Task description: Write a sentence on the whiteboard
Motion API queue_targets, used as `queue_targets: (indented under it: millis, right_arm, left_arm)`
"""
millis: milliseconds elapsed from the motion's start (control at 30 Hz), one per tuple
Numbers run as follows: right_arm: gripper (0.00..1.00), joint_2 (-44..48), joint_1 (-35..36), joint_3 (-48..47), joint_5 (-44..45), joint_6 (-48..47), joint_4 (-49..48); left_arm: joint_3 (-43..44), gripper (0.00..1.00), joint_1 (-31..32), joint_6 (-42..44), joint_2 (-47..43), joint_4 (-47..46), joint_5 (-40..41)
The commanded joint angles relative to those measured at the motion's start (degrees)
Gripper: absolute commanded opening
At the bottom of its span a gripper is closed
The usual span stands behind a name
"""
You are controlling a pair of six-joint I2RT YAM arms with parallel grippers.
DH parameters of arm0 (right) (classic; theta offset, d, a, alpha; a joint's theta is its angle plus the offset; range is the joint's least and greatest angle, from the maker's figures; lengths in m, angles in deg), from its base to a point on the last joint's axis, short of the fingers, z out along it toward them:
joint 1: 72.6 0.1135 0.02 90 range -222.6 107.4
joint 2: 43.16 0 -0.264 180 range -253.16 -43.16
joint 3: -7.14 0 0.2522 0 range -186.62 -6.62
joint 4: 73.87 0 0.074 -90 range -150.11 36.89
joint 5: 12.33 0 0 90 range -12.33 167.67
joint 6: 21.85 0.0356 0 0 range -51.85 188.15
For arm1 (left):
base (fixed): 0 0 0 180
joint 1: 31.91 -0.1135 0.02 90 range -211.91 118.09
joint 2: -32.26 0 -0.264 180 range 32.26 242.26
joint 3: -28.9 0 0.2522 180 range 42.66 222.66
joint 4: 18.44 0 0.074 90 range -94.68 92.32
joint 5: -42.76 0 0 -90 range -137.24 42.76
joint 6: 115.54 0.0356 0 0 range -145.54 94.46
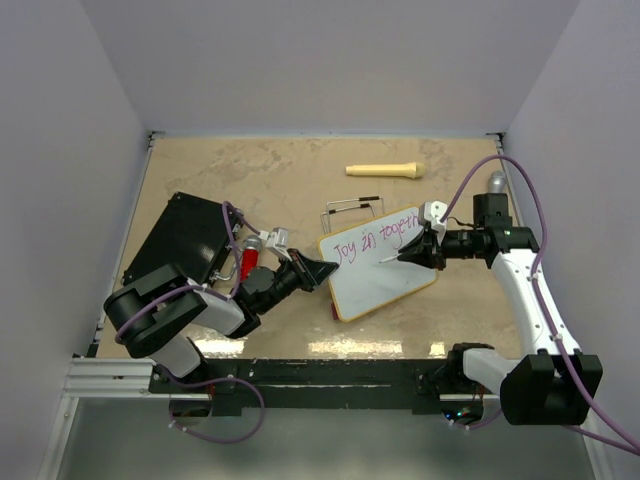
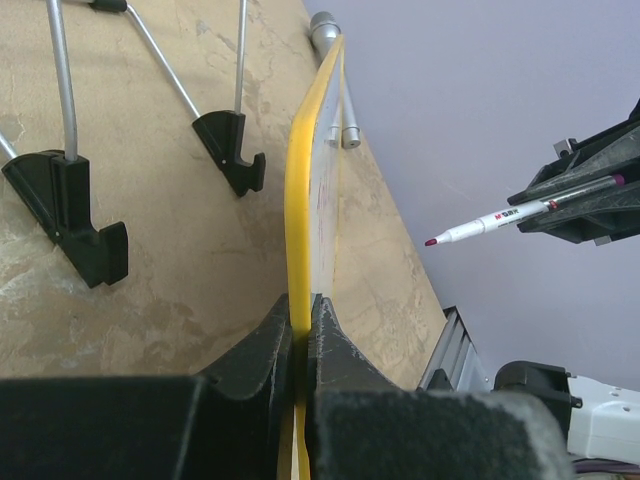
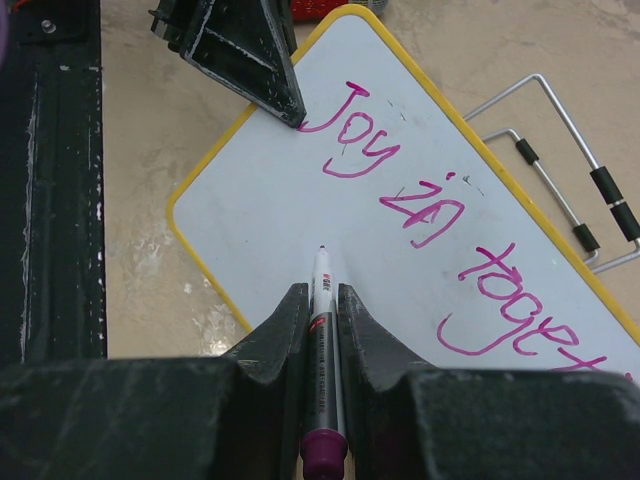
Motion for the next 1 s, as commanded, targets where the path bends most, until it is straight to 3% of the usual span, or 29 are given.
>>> queue_targets:
  millis: [0, 533, 800, 967]
  right_arm:
    - [0.0, 0.3, 0.2, 0.2, -2.1, -1.1, -0.4]
    - [0.0, 1.2, 0.2, -0.5, 0.0, -0.7, -1.1]
    - [0.0, 2.5, 0.4, -0.1, 2.8, 5.6, -6.3]
    - [0.0, 3.0, 8.7, 1.5, 7.6, 11.6, -12.2]
  left_arm:
    - [1.0, 0.0, 0.2, 2.4, 0.8, -0.3, -0.4]
    - [1.6, 0.0, 0.2, 2.1, 1.5, -1.8, -0.6]
    - [1.9, 0.0, 0.1, 0.9, 1.5, -2.5, 0.7]
    - [2.7, 0.0, 0.2, -0.7, 2.2, -2.5, 2.0]
